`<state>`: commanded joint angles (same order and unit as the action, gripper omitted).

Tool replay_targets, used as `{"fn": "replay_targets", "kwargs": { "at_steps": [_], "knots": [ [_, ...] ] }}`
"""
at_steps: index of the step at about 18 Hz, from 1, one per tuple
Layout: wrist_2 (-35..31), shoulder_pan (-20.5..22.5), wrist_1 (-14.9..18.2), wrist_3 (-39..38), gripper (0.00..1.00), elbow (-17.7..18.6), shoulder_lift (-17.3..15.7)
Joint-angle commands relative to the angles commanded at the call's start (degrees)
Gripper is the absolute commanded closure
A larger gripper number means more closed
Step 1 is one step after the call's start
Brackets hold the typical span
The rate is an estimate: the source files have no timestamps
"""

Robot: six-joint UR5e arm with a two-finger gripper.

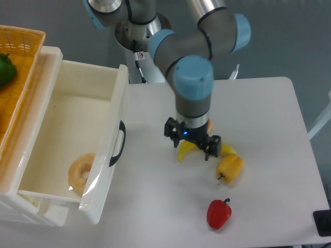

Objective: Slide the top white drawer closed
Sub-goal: 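Move the gripper toward the open white drawer's front panel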

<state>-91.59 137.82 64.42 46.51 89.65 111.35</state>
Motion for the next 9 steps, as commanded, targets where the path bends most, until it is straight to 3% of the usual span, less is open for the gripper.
{"fn": "replay_targets", "kwargs": {
  "at_steps": [9],
  "knots": [
    [10.0,-0.2,0.3,-8.1,0.0,0.1,2.1]
  ]
}}
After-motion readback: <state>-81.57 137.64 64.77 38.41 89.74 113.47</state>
